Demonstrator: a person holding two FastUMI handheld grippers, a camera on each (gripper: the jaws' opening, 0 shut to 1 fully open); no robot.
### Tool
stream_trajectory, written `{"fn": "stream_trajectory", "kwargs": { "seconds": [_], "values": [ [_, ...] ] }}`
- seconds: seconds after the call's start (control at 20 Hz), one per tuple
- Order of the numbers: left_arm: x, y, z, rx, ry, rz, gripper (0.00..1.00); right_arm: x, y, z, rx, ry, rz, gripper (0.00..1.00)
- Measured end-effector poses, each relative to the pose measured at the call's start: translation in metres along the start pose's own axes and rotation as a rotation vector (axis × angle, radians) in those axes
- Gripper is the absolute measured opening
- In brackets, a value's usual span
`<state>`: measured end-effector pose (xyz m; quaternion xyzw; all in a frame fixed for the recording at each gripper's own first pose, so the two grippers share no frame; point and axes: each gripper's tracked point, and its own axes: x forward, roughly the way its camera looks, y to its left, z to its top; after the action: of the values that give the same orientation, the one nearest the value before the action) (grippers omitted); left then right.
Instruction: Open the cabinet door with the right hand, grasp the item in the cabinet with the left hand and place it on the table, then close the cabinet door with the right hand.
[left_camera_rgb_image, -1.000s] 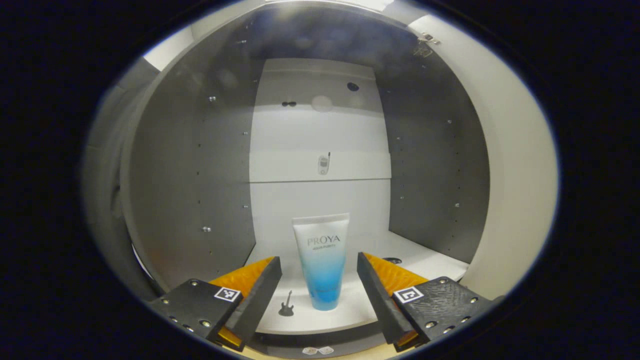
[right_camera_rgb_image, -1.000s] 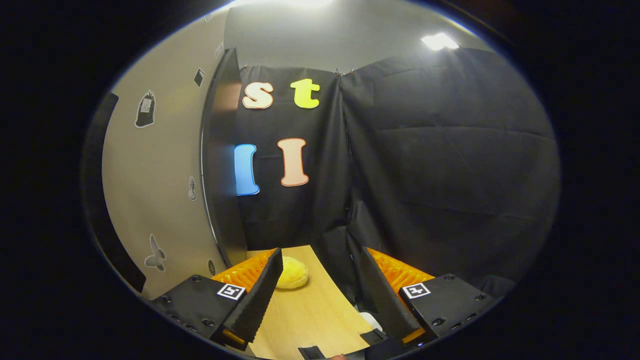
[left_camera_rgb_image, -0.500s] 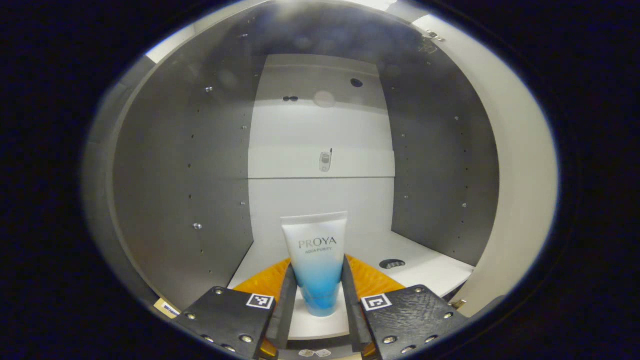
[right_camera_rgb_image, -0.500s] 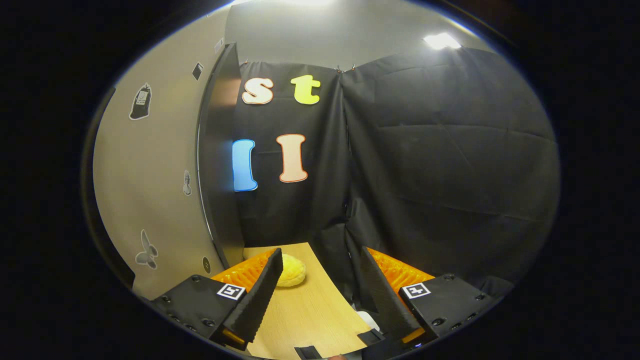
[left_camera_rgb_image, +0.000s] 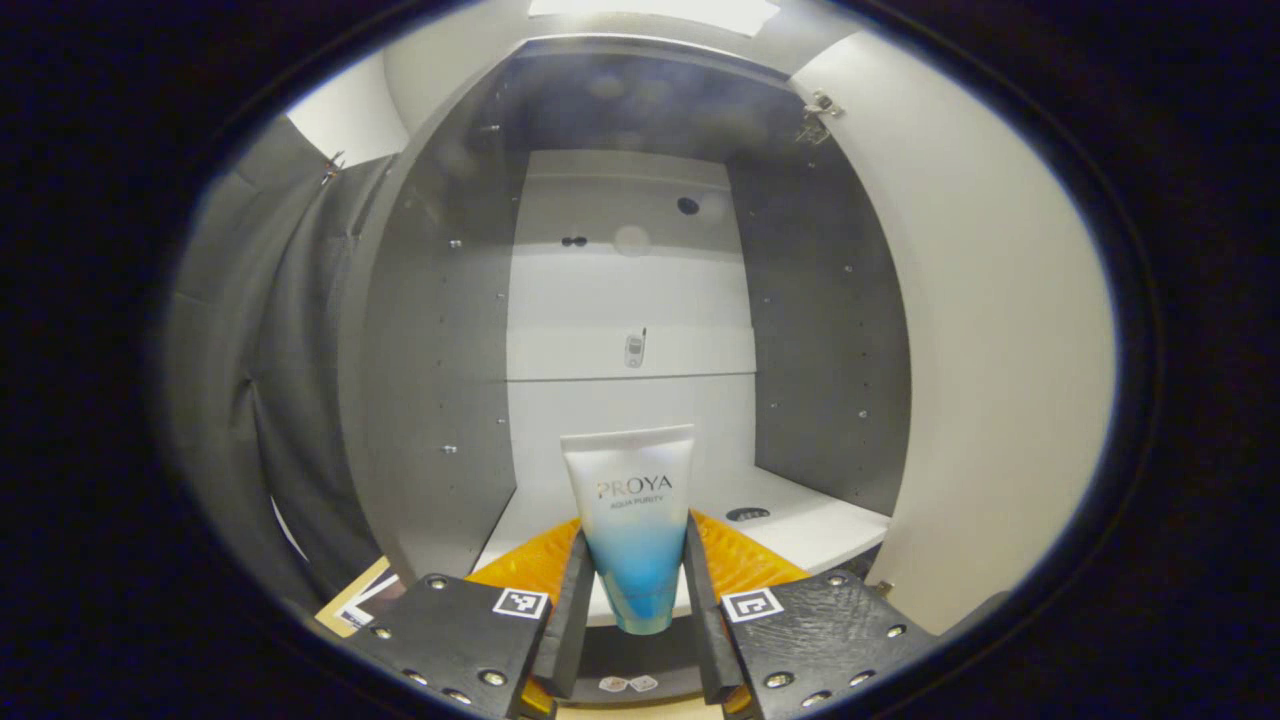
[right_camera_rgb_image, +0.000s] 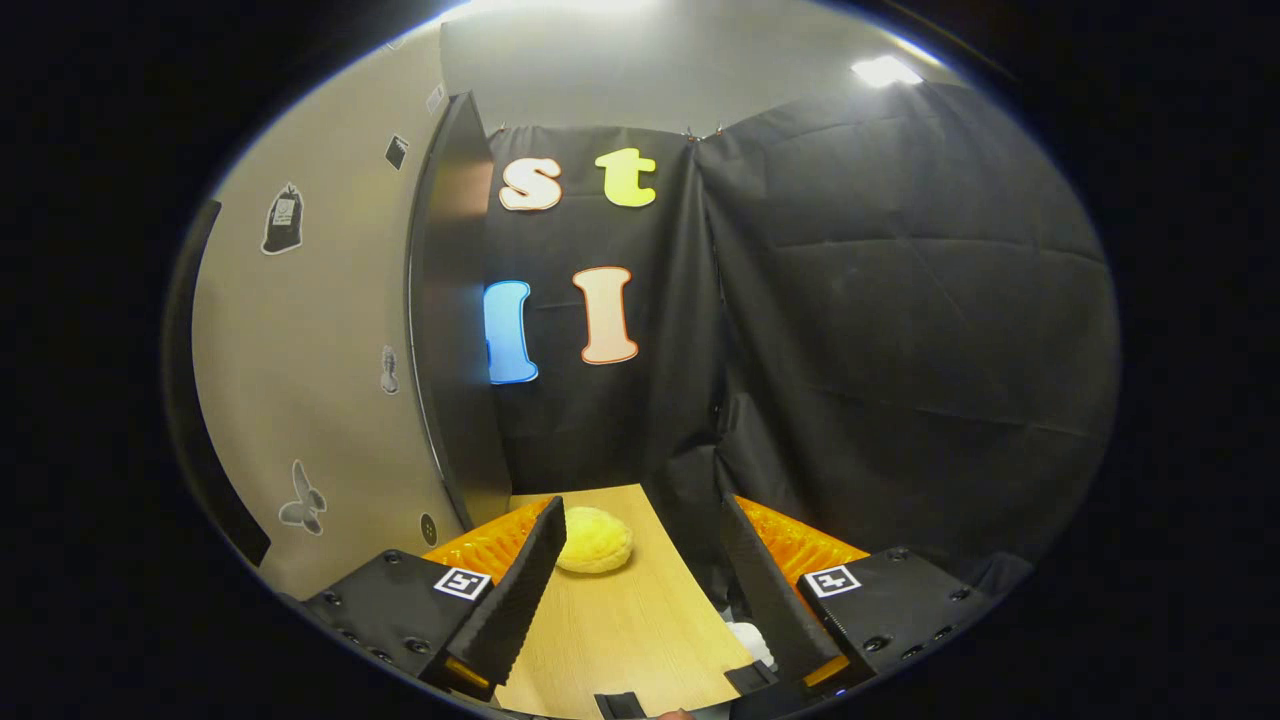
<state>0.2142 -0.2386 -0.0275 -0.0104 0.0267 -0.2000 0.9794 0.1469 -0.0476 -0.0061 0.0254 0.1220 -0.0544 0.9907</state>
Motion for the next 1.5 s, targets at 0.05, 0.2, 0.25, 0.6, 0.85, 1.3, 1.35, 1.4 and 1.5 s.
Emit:
{"fn": "stream_trajectory", "kwargs": {
  "seconds": [0.05,0.2,0.25,0.6,0.85,1.3,1.35,1.4,1.5],
  "values": [
    [-0.009,0.0,0.0,0.002,-0.005,0.006,0.48,0.0,0.001,0.0,-0.001,0.0,0.014,0.93],
    [-0.038,0.002,-0.008,0.009,-0.016,0.033,0.48,0.003,0.005,-0.003,0.0,0.007,0.054,0.98],
    [-0.049,0.002,-0.012,0.007,-0.015,0.039,0.5,0.003,0.006,-0.005,-0.001,0.009,0.066,0.93],
    [-0.114,0.001,-0.065,-0.005,0.035,0.09,0.45,0.001,0.005,-0.012,0.046,0.004,0.125,0.98],
    [-0.155,0.002,-0.112,-0.017,0.08,0.132,0.46,-0.005,-0.003,-0.008,0.053,-0.038,0.125,0.98],
    [-0.21,0.022,-0.205,-0.021,0.171,0.199,0.46,-0.011,-0.001,-0.031,0.036,0.014,0.113,0.98],
    [-0.214,0.03,-0.214,-0.021,0.183,0.213,0.46,-0.012,0.0,-0.032,0.028,0.017,0.112,0.98],
    [-0.217,0.037,-0.225,-0.02,0.192,0.23,0.46,-0.012,0.002,-0.034,0.023,0.018,0.111,0.98],
    [-0.222,0.053,-0.24,-0.024,0.2,0.266,0.46,-0.011,0.005,-0.037,0.012,0.026,0.112,0.98]
  ]
}}
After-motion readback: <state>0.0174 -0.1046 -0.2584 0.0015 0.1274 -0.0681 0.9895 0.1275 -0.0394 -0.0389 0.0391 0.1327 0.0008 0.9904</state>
